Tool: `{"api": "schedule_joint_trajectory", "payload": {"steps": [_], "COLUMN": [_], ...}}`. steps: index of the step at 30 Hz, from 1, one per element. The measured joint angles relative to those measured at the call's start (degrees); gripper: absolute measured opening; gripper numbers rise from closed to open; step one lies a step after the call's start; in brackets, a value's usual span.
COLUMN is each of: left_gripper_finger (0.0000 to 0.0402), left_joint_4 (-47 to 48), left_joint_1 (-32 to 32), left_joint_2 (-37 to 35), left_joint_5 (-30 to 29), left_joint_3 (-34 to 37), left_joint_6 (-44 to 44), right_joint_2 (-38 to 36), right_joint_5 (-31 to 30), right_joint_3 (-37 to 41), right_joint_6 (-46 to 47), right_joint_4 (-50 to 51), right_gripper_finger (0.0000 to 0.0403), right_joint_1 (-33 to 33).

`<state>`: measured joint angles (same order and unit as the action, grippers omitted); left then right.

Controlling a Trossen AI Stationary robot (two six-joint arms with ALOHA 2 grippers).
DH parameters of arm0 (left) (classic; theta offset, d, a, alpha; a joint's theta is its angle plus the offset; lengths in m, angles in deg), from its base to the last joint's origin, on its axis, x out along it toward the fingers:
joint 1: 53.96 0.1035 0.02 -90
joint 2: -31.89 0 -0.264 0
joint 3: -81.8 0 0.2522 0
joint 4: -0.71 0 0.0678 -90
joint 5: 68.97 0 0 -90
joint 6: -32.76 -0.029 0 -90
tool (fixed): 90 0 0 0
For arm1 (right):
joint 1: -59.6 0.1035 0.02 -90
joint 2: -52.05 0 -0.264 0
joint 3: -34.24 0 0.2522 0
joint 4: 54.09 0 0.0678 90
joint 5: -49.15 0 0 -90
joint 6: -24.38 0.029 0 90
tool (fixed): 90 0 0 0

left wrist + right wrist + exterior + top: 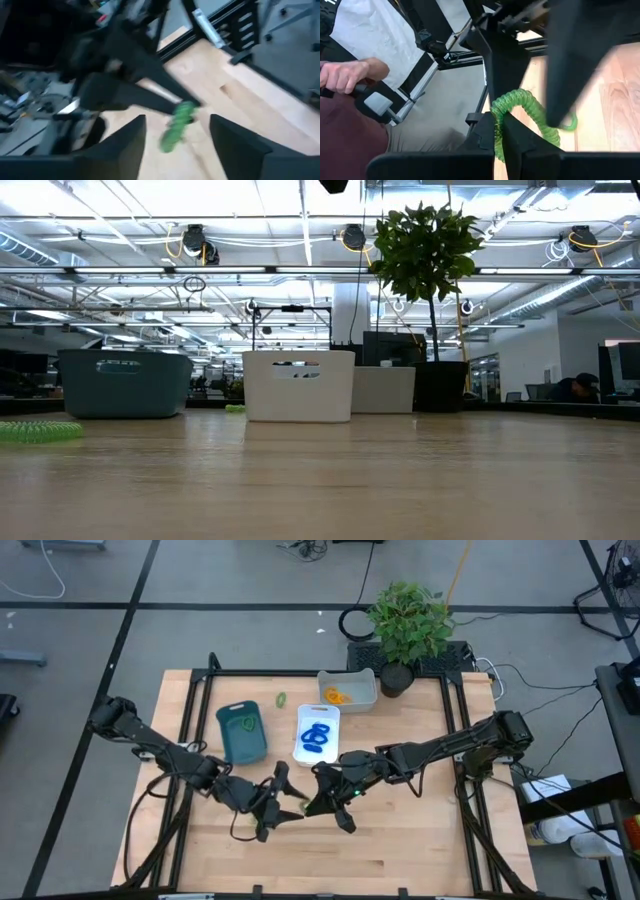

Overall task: Sort spring keychains
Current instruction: Put the green spring keychain into the blue bin

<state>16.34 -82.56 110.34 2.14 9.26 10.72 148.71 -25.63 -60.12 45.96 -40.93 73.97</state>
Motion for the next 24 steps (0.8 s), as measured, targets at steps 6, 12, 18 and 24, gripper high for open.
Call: {"api": "schedule_joint_trajectory", "payload": {"steps": [6, 12, 18, 24], "left_gripper_finger": [0.0122, 0.0019, 0.0013, 0.0013], "left_joint_4": [0.84, 1.07, 1.34, 7.95], "left_joint_1": [0.08, 0.04, 0.05, -0.32], "left_joint_2": [0.0, -0.02, -0.17, -4.17], "left_joint_5": [3.28, 3.33, 2.02, -4.34], "left_joint_3": [0.0, 0.0, 0.0, 0.0], "left_joint_6": [3.2, 6.61, 10.8, 15.65], "right_joint_2": [0.0, 0.0, 0.0, -2.57], "right_joint_5": [-0.01, 0.09, -0.14, -7.56], "right_joint_3": [0.0, 0.0, 0.0, 0.11], "right_joint_6": [0.0, 0.0, -3.46, -10.52], "right_joint_4": [-0.08, -0.82, -2.39, 4.26], "right_gripper_finger": [0.0, 0.0, 0.0033, 0.0134], "right_joint_1": [0.01, 0.02, 0.0, 0.0]}}
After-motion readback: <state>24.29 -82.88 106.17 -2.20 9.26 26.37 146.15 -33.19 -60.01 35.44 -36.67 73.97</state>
